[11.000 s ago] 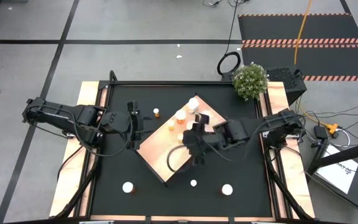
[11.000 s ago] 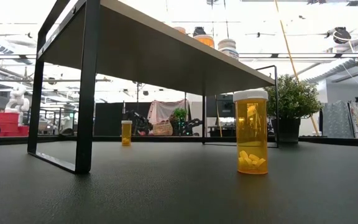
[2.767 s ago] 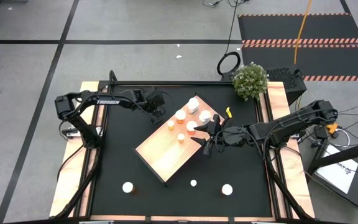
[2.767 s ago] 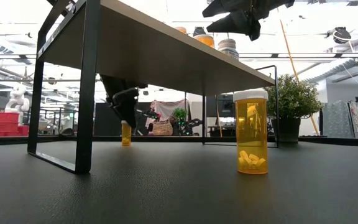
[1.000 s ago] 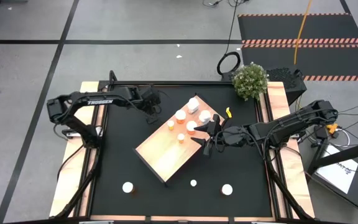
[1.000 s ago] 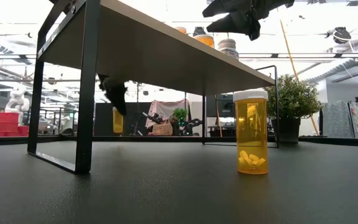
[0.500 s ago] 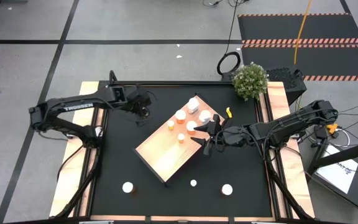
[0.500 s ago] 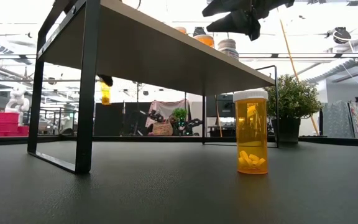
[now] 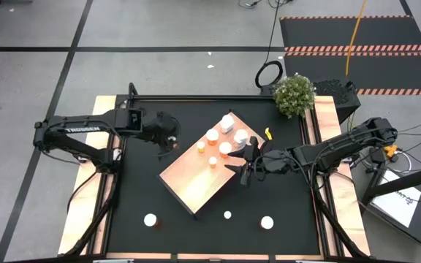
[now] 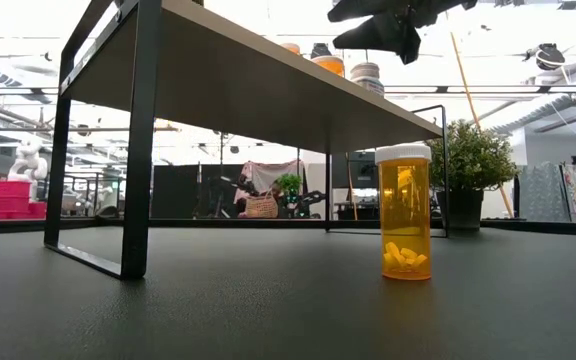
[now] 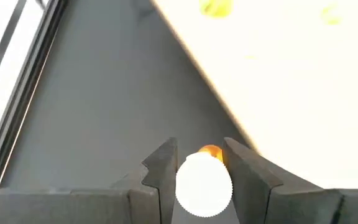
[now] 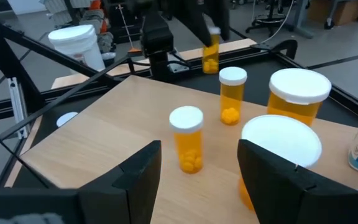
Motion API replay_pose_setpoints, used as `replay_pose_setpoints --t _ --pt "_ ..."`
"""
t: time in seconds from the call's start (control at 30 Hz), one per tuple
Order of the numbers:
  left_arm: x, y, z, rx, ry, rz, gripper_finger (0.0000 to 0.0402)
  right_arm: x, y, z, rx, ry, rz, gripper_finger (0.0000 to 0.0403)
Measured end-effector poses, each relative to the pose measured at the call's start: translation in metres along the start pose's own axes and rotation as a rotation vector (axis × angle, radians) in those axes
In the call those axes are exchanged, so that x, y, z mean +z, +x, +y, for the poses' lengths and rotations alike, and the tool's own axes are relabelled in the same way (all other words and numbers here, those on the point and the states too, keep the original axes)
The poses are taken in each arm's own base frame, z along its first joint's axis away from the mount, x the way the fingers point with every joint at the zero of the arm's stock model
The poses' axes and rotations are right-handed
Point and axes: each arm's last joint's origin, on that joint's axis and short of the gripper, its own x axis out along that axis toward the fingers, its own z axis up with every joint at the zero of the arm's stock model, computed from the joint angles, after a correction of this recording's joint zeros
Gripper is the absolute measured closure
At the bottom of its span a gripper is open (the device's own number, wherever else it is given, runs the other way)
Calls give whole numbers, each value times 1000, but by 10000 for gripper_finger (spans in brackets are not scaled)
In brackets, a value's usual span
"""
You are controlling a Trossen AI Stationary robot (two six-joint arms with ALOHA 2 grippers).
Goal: Pick and place medicine bottles onto shelf by color
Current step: Put the small orange pill bottle on the shelf
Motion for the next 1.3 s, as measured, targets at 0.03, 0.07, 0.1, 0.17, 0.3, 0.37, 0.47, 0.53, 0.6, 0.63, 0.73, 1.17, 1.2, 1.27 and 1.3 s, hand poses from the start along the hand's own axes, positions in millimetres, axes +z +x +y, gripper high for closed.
replay_pose_setpoints --t 0.03,0.07,0.1,0.17,0.3,0.37,0.47,0.53,0.6,0.63,0.73,1.17,1.2,1.27,1.3 --pt "3 -3 -5 -13 10 -18 282 0 0 0 -1 0 0 195" --pt "5 -7 -10 -26 22 -33 282 0 0 0 -1 0 0 195" --pt "7 -11 -14 -38 30 -49 282 0 0 0 -1 0 0 195" --pt "13 -18 -23 -63 51 -83 282 0 0 0 -1 -4 0 195" --pt "25 -29 -39 -105 96 -122 282 0 0 0 0 -8 -1 195" --pt "33 -35 -45 -120 117 -139 282 0 0 0 0 -8 -1 195" --pt "44 -39 -52 -127 155 -134 282 0 0 0 -1 -8 -1 195" --pt "51 -40 -56 -126 182 -131 282 0 0 0 0 -8 -1 195" --pt "56 -39 -59 -125 212 -123 282 0 0 0 0 -8 -1 195" --pt "59 -38 -60 -124 228 -122 282 0 0 0 -1 -8 0 195" --pt "63 -29 -63 -117 275 -79 282 0 0 0 -1 -9 2 195" --pt "66 -3 -74 -115 412 -7 282 -1 0 0 -3 -22 9 195" --pt "67 -2 -74 -115 422 -5 282 -1 0 0 -3 -24 10 195" --pt "67 2 -75 -115 437 2 282 -1 0 0 -3 -26 9 195" --pt "68 4 -76 -115 453 4 282 -1 0 0 -3 -30 9 195"
